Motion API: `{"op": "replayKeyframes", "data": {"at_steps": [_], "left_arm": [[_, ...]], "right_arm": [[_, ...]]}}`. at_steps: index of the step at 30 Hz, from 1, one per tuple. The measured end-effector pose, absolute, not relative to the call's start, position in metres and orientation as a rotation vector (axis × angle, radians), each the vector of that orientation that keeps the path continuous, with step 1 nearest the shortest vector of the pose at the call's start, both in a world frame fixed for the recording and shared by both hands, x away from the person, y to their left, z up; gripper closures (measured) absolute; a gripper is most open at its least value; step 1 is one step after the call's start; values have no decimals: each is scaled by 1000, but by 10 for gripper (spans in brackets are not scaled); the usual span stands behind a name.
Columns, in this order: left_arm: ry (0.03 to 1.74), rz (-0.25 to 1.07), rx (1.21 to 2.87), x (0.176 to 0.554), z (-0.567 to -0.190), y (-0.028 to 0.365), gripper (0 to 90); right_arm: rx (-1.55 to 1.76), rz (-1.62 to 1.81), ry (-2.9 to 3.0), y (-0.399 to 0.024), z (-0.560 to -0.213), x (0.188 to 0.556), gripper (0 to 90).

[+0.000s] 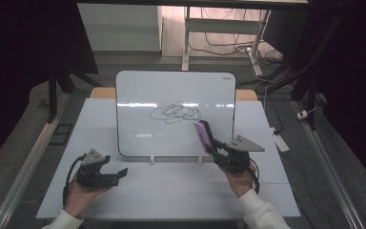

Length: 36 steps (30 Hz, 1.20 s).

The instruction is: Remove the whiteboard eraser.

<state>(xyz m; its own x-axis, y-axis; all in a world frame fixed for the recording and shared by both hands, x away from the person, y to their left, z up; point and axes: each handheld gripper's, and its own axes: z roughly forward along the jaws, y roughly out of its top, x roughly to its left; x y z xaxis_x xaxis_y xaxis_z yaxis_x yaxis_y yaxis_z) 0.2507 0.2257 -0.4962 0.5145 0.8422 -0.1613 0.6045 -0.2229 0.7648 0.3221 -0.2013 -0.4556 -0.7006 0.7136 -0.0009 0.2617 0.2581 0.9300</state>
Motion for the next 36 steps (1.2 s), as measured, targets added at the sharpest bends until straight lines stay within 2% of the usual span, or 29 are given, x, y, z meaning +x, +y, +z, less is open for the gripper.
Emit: {"op": "replayKeyframes", "data": {"at_steps": [9,23,36], "left_arm": [[1119,319,1915,250,-487,209,159],[1090,243,1888,269,-482,187,163],[1016,231,1888,283,-469,155,163]], "right_arm": [[843,1474,2153,-188,-463,316,648],[802,1488,2169,-176,-471,310,648],[759,1500,2173,-168,-476,307,648]]}}
